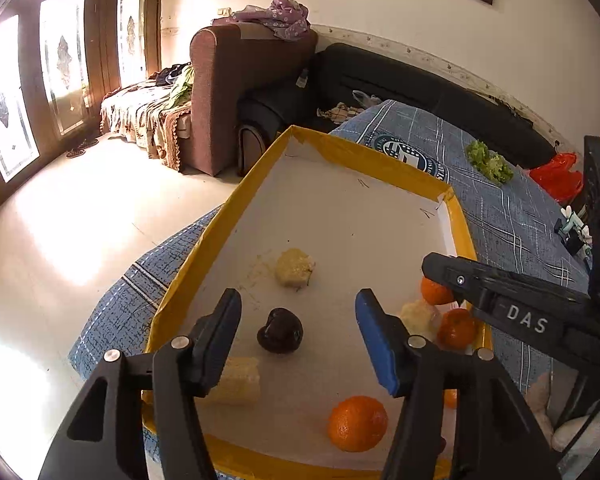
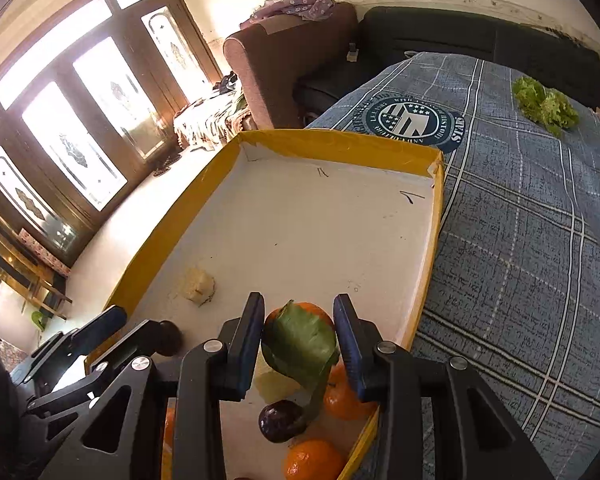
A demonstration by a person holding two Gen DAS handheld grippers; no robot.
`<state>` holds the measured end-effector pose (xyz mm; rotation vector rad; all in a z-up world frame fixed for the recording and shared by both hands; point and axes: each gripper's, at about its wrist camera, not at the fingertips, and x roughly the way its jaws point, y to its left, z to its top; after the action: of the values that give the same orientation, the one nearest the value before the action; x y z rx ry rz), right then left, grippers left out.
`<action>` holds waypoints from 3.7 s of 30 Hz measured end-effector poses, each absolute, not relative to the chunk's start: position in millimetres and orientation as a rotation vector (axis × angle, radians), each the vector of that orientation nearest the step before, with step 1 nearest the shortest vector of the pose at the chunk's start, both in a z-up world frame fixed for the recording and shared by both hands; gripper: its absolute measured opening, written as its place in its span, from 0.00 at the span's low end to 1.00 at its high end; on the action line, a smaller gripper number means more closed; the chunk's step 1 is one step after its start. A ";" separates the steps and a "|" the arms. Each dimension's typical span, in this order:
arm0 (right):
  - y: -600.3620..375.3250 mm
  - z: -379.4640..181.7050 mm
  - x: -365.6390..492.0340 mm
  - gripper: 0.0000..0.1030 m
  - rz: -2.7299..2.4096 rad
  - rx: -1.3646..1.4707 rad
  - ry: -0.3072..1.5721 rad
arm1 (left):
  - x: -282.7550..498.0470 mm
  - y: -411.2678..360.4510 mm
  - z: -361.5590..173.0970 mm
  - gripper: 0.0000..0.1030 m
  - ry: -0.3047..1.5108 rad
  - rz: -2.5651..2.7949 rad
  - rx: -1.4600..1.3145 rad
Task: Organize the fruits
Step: 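Carry the plum and mandarin to the tray and release both, then move both tools back to the last two dark plums on the bed, then grasp a dark plum with the left tool while the right tool grasps the other plum, then carry both plums to the tray and open both tools to release them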
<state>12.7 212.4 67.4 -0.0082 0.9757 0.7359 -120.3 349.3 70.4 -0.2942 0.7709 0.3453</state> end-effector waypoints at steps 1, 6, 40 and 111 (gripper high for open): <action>216.2 69.0 13.8 0.40 0.731 -0.022 0.971 | -122.6 349.5 71.8 0.60 0.765 0.343 -0.298; 217.3 73.6 10.5 0.44 0.728 -0.032 0.952 | -126.5 348.8 73.3 0.62 0.755 0.340 -0.309; -183.5 82.5 -43.5 0.52 0.154 0.238 0.892 | -120.1 167.5 93.3 0.70 0.780 -0.035 -0.128; 8.1 107.9 -50.3 0.30 0.622 0.114 0.888 | -108.2 228.8 114.2 0.27 0.718 0.159 -0.087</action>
<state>-50.3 8.1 107.9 0.1144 0.8882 0.6217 -108.2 228.8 114.2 -0.0868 0.7185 0.1595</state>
